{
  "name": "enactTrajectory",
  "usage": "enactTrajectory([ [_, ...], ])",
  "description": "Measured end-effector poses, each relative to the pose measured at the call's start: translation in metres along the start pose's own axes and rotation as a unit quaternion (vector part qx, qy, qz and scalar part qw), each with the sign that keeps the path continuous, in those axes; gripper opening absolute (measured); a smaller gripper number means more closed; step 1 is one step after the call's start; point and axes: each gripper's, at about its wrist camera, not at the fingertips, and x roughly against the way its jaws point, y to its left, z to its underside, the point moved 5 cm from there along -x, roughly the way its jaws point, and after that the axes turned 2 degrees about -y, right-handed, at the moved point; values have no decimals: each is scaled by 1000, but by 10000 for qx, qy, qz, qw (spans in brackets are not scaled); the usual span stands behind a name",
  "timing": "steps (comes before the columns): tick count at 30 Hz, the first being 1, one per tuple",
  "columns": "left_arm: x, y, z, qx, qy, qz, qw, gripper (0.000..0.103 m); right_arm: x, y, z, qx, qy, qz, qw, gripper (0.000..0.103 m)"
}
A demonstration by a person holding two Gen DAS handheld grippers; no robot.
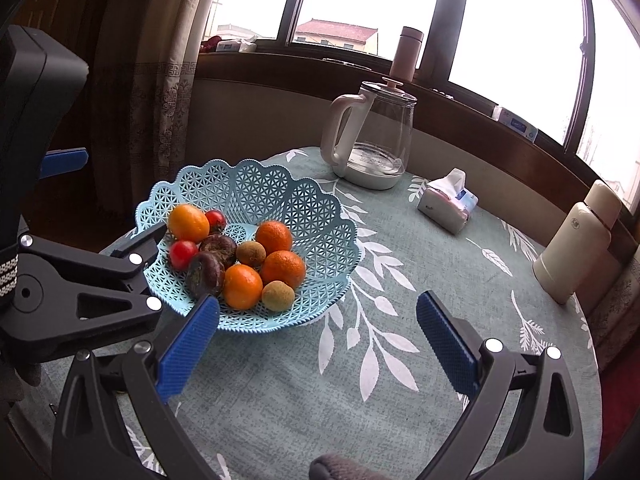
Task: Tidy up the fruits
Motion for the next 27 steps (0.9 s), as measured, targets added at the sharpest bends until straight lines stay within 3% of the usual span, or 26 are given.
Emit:
enactTrajectory([
  [27,0,3,1,9,11,-89,10000,99,1,5,2,130,-64,24,9999,98],
])
